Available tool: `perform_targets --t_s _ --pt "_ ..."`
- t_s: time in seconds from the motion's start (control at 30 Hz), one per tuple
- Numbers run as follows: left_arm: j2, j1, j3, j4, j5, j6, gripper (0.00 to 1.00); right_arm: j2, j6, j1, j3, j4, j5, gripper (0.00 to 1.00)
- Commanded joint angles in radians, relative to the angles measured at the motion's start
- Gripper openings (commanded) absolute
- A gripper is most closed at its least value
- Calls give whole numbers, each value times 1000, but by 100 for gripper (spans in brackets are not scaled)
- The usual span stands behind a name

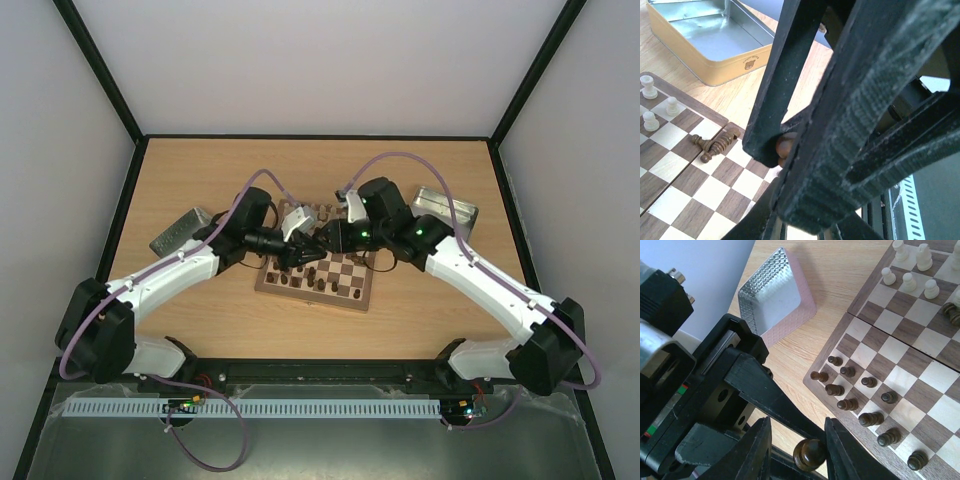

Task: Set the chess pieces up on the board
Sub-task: Place the chess piece on the chessboard.

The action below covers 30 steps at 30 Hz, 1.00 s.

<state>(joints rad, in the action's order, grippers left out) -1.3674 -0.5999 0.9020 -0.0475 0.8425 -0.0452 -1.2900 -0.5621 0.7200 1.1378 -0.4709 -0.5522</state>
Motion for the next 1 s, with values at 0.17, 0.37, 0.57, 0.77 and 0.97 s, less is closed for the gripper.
perform_targets --t_s 0.17,0.37,0.57,0.77,0.97 --pt "20 -2 11 -34 21 -61 2 49 28 -10 20 -51 -7 23" --pt "27 -3 8 -25 25 -58 2 56 29 -12 11 -63 -14 19" --pt "31 -2 6 -18 23 -46 3 65 22 -12 -3 -58 -10 8" --pt "28 -2 9 -3 0 0 18 74 34 -12 -20 -46 18 2" --pt "72 -1 -30 15 -125 106 59 108 76 -12 -84 7 269 2"
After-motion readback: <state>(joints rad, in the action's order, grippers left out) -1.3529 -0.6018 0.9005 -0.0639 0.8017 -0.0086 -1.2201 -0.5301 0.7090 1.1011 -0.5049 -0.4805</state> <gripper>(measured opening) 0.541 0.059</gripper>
